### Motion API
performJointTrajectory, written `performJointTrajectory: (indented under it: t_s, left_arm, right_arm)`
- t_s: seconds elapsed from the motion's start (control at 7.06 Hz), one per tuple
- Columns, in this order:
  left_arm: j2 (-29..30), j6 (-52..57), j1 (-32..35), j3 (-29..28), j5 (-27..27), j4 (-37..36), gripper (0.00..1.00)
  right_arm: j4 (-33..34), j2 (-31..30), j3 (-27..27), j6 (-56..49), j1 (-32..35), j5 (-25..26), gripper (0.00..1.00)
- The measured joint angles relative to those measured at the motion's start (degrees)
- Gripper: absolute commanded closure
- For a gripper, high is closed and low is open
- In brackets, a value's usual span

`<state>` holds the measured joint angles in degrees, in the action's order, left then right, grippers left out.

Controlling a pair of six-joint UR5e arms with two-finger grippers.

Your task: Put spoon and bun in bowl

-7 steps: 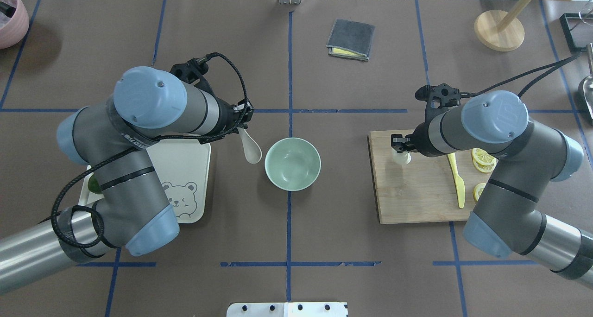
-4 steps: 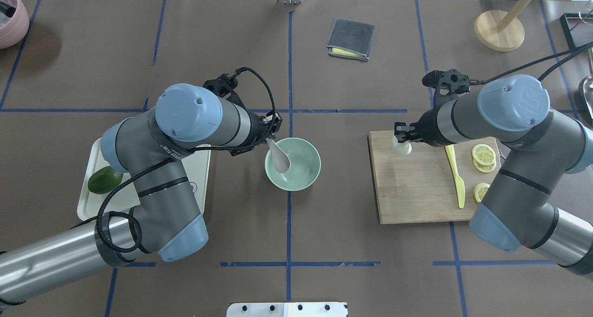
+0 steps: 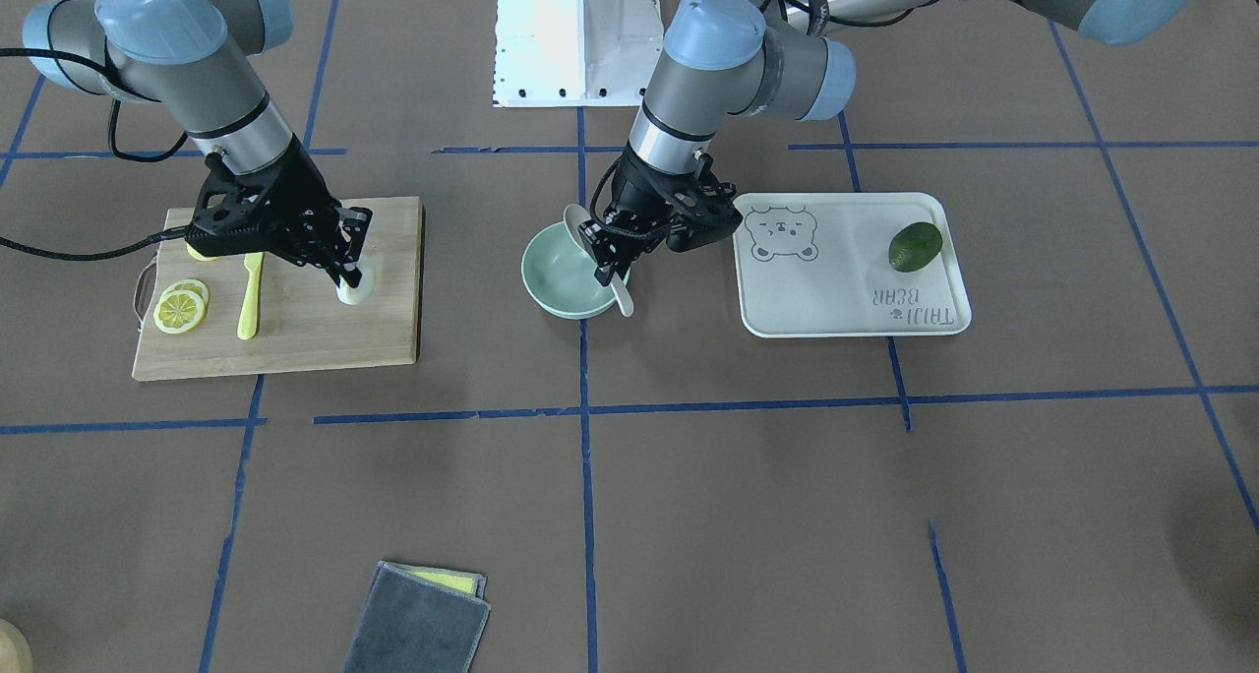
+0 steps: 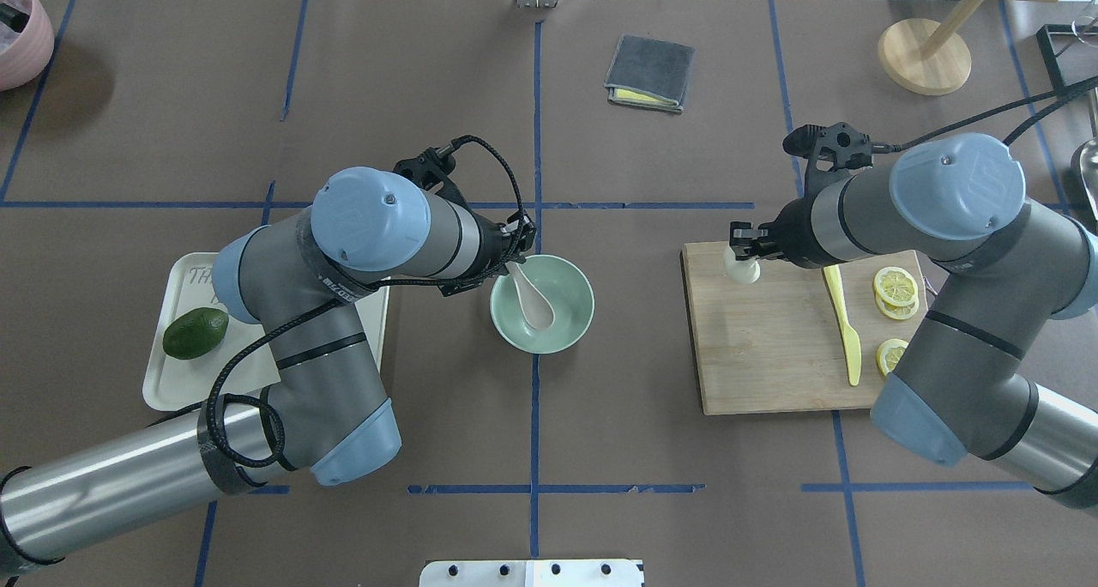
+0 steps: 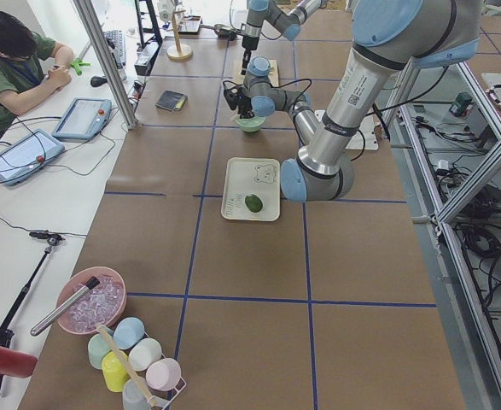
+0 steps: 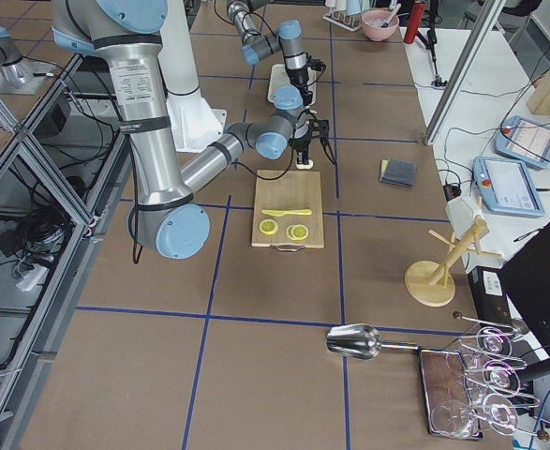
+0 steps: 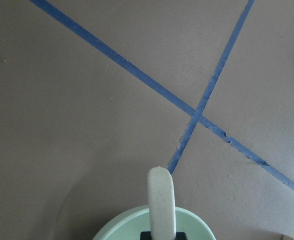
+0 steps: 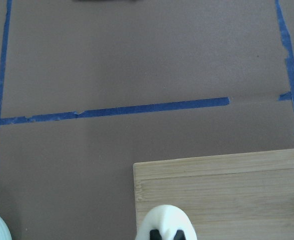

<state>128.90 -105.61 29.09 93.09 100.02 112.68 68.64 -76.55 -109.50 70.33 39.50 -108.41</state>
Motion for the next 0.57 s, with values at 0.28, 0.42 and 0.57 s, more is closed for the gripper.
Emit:
performJointTrajectory:
  t_s: [0.28,0.42,0.57]
  left_arm:
    - [0.03,1.52,0.29,0.41,0.02,-0.2,0.0]
    - [-0.53,3.63,1.0,1.25,0.1,-0.61,0.0]
    - [-2.41,7.04,2.24,3.45,0.24,-1.53,0.0]
  right_arm:
    - [0.02,1.11,-0.23,0.26,0.0,0.03,1.0]
    - [0.2,2.42,-0.18,0.36,-0.04,0.04,1.0]
    - [0.35,4.07,0.05,0.42,-0.2,0.04,1.0]
